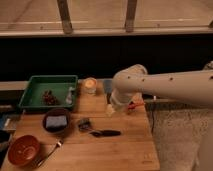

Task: Place brush in tray

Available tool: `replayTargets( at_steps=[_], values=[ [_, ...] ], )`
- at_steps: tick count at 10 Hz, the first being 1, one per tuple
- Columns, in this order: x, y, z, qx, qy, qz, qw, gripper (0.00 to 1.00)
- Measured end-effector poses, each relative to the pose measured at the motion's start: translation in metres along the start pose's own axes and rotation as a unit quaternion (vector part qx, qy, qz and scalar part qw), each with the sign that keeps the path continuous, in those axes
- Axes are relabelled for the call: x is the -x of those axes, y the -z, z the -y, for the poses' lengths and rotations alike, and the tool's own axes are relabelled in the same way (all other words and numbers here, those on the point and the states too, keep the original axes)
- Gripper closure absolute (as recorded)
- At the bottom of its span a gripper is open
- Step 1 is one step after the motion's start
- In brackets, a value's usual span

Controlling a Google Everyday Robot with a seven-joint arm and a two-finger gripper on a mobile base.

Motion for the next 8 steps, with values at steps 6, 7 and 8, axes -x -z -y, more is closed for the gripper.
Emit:
replayTargets(
  at_steps=[6,7,8],
  values=[
    [0.065,-0.039,-0.067,0.02,0.087,0.01,0.996,0.47],
    [0.065,-0.039,-0.067,0.021,0.087,0.01,0.9959,0.47],
    [0.065,-0.04,-0.07,0.023,0.089,0.009,0.9957,0.47]
  ],
)
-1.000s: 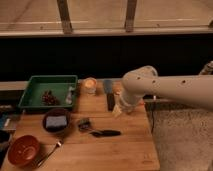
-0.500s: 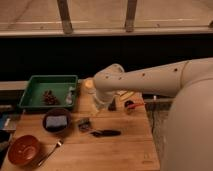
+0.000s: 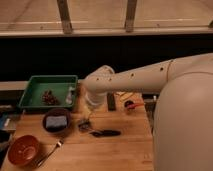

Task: Place brush in tray

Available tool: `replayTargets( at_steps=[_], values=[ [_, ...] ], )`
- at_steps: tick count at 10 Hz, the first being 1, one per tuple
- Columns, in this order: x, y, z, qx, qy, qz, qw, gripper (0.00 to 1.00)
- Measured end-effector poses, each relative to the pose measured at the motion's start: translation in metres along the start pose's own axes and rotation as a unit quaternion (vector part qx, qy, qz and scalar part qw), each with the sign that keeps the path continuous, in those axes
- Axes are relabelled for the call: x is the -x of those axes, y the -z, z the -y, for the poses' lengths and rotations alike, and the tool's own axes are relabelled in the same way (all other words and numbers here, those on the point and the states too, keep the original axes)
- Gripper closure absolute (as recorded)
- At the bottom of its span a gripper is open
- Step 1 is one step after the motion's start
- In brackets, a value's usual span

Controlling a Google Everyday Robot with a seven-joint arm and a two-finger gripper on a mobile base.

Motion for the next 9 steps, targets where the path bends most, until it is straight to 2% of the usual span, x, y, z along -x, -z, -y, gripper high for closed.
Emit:
replayTargets(
  at_steps=[2,5,7,9],
  values=[
    [-0.007,-0.013,-0.003,0.013,-0.006,-0.013,0.9998,0.47],
    [-0.026,-0.05,-0.013,0.035,-0.023,-0.046,0.998,0.47],
    [-0.035,-0.056,-0.015,0.045,-0.034,-0.059,0.9967,0.47],
    [-0.04,-0.066,-0.028,0.061,-0.035,-0.07,0.9951,0.47]
  ],
)
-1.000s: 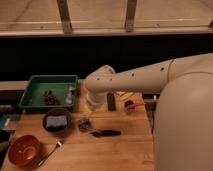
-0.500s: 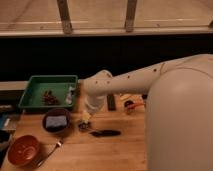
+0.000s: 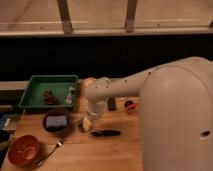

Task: Place brush in tray

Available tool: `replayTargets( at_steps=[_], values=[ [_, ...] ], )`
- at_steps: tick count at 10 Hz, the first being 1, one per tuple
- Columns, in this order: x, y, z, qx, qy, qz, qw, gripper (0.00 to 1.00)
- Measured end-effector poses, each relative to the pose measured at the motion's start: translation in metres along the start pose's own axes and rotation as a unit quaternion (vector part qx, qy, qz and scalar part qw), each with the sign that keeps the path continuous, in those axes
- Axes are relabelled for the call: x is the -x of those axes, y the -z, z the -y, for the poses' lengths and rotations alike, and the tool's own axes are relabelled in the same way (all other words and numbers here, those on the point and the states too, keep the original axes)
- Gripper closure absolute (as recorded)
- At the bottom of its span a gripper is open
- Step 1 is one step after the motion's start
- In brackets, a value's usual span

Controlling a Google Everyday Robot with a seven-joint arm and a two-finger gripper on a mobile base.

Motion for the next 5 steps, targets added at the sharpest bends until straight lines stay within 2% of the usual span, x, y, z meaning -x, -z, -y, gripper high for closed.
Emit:
replayTargets(
  at_steps=[3,5],
  values=[
    [-0.003,-0.012,-0.016,0.013,-0.003,-0.009,0.9999,0.47],
    [0.0,-0.022,-0.025,0.014,-0.008,-0.012,0.9998,0.47]
  ],
)
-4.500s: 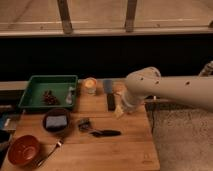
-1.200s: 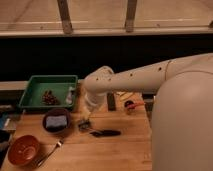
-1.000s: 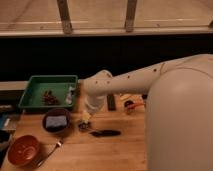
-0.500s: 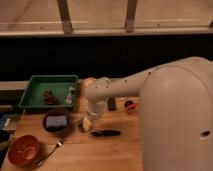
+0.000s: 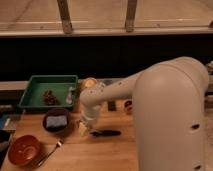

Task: Place brush in tray

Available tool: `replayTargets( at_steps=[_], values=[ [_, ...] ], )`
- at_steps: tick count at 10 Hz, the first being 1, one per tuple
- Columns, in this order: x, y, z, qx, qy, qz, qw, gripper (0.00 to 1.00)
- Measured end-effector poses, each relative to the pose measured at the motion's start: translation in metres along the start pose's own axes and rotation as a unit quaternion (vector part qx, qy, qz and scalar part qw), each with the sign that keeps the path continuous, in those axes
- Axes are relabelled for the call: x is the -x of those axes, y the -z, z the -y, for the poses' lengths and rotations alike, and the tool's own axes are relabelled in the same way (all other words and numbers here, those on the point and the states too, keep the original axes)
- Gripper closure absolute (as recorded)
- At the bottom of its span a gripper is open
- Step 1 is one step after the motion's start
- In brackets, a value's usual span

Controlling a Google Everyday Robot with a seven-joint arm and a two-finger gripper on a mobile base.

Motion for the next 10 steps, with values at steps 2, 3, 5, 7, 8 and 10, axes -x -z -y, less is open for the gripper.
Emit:
replayTargets(
  at_steps=[2,3,5,7,8,10],
  values=[
    [0.008,-0.004,0.0,-0.012,-0.003,-0.005,0.9999,0.47],
    [0.011,-0.006,-0.003,-0.019,-0.002,-0.009,0.9998,0.47],
    [0.015,-0.015,0.001,-0.068,-0.003,-0.027,0.9973,0.47],
    [0.014,-0.025,0.009,-0.081,-0.007,-0.034,0.9961,0.47],
    [0.01,-0.03,0.016,-0.082,-0.014,-0.04,0.9958,0.47],
    [0.005,-0.038,0.022,-0.082,-0.022,-0.046,0.9953,0.47]
  ],
)
